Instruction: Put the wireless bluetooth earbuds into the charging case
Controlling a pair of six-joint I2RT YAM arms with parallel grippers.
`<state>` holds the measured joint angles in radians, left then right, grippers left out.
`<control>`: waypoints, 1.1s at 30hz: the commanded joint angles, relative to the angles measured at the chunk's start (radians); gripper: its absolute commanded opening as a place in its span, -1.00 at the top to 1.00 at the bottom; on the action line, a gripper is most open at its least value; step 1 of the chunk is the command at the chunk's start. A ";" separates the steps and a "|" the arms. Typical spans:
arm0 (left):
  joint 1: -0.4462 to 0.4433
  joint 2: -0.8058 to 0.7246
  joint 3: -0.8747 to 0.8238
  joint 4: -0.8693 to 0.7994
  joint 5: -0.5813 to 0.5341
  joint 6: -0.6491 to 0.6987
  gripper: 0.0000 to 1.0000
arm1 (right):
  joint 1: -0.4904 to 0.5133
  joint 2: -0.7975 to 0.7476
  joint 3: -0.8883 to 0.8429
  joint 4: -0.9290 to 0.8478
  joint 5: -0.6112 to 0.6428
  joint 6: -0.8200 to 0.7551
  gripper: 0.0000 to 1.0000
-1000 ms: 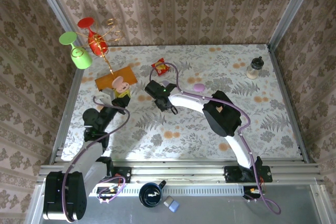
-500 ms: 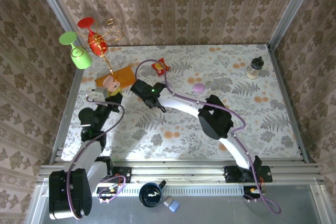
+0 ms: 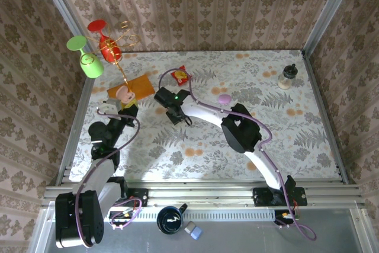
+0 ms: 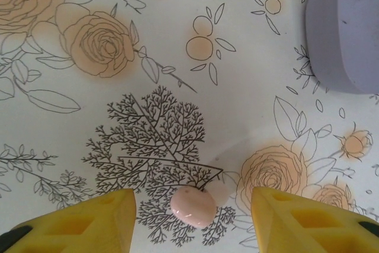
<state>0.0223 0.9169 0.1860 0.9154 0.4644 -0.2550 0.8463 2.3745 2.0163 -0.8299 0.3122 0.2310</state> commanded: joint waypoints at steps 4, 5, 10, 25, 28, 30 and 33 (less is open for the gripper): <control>0.009 -0.006 0.018 0.020 0.020 -0.027 0.45 | -0.036 0.053 0.057 -0.015 -0.113 -0.066 -0.19; 0.009 -0.004 0.018 0.019 0.022 -0.028 0.45 | -0.044 0.059 0.061 -0.011 -0.136 -0.070 -0.19; 0.008 -0.005 0.017 0.017 0.018 -0.029 0.45 | -0.076 0.073 0.062 -0.004 -0.284 -0.053 -0.19; 0.010 -0.004 0.015 0.019 0.020 -0.033 0.45 | -0.056 -0.067 -0.181 0.095 -0.333 -0.030 -0.11; 0.009 -0.006 0.015 0.016 0.019 -0.033 0.45 | -0.051 -0.075 -0.188 0.093 -0.330 -0.027 -0.09; 0.010 -0.006 0.014 0.017 0.018 -0.033 0.45 | -0.046 -0.082 -0.194 0.094 -0.329 -0.026 -0.09; 0.009 -0.006 0.014 0.017 0.019 -0.033 0.45 | -0.037 -0.095 -0.203 0.096 -0.327 -0.024 -0.09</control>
<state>0.0223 0.9169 0.1860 0.9112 0.4679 -0.2695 0.7826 2.3074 1.8450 -0.6788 0.0368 0.1864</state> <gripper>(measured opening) 0.326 0.545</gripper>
